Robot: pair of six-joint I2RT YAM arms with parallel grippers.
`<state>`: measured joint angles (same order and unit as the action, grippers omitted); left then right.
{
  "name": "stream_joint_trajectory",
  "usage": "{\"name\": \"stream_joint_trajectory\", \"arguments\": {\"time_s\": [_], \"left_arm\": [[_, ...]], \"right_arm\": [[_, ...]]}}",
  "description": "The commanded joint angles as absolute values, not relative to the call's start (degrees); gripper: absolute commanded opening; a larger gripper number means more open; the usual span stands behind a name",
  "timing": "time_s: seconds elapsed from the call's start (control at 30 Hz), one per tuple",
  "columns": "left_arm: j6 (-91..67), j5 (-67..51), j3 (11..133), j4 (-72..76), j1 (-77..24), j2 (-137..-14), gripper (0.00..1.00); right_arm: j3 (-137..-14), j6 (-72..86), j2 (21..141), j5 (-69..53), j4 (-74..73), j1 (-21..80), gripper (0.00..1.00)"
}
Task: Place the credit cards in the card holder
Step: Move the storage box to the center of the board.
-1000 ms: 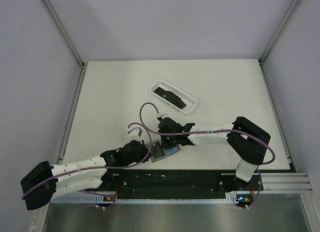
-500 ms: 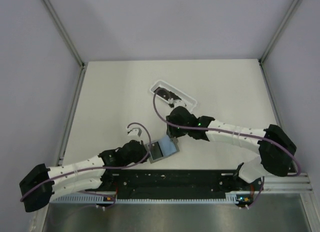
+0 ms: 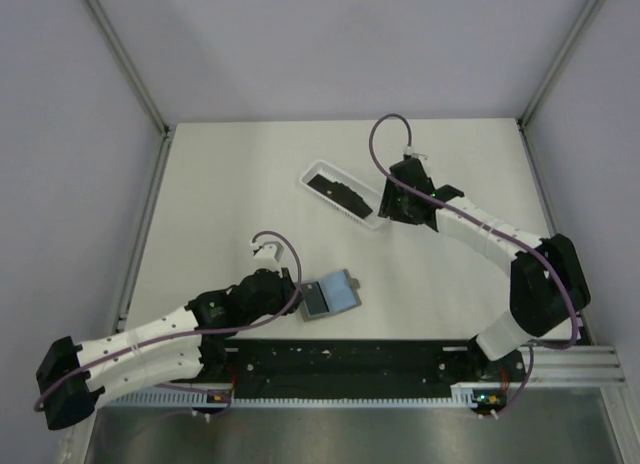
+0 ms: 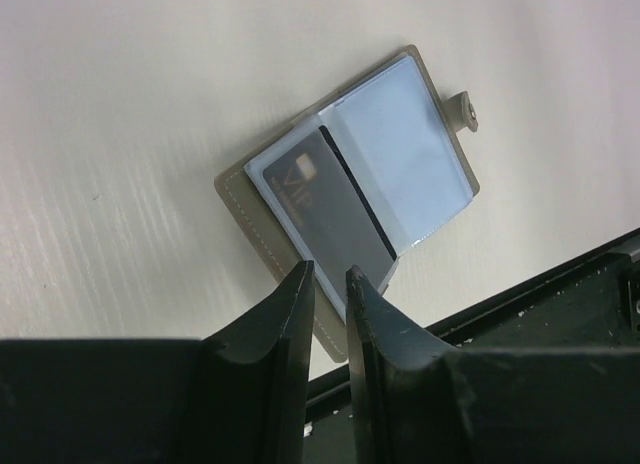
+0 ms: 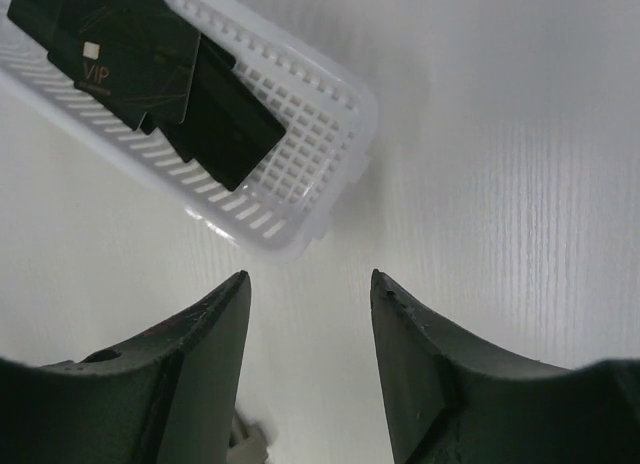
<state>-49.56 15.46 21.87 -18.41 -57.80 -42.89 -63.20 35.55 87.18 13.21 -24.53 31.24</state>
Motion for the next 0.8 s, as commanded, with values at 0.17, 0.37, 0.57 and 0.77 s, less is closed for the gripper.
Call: {"name": "stream_joint_trajectory", "arguments": {"time_s": [0.17,0.37,0.57,0.77], "left_arm": [[-48.25,17.14,24.79,-19.95,-58.01,-42.45,0.27],[-48.08,18.28,24.79,-20.83,-58.01,-40.61,0.29],[-47.81,20.21,24.79,-21.27,-58.01,-39.20,0.29],[-47.20,21.97,24.96,-20.66,-57.92,-38.50,0.31]], "right_arm": [[-68.90,45.08,96.50,7.56,-23.12,26.10,0.53],[-71.36,46.58,101.77,6.06,-21.71,25.84,0.52],[-74.00,45.27,105.82,7.55,-21.80,25.84,0.35],[-73.39,43.07,106.26,9.14,-22.59,25.84,0.17]]}}
